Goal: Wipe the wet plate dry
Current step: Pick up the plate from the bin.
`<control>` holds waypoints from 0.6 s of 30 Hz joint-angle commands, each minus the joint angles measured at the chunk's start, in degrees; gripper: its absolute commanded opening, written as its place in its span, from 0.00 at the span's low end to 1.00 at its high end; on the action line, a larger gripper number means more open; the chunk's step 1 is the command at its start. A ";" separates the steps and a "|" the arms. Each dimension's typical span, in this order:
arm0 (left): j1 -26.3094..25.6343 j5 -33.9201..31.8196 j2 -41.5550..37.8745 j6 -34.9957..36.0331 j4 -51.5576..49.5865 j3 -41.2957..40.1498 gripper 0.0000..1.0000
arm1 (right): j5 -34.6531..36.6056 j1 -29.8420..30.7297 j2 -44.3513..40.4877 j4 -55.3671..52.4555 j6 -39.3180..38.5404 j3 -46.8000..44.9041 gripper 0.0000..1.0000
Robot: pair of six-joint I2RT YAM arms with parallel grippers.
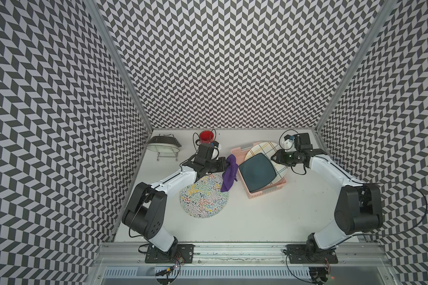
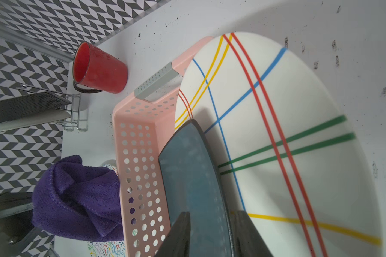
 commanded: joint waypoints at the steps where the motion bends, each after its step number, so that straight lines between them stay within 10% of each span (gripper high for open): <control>1: -1.27 2.45 1.83 -1.02 5.82 0.16 0.00 | 2.34 0.71 2.22 -0.42 -2.20 0.57 0.39; 9: -2.85 3.59 6.53 -2.99 8.89 0.34 0.00 | 1.08 4.82 6.94 -1.95 -3.73 -1.07 0.52; 18: -3.95 5.47 9.58 -5.92 15.40 -2.39 0.00 | -19.09 4.79 4.57 7.68 4.29 -6.05 0.38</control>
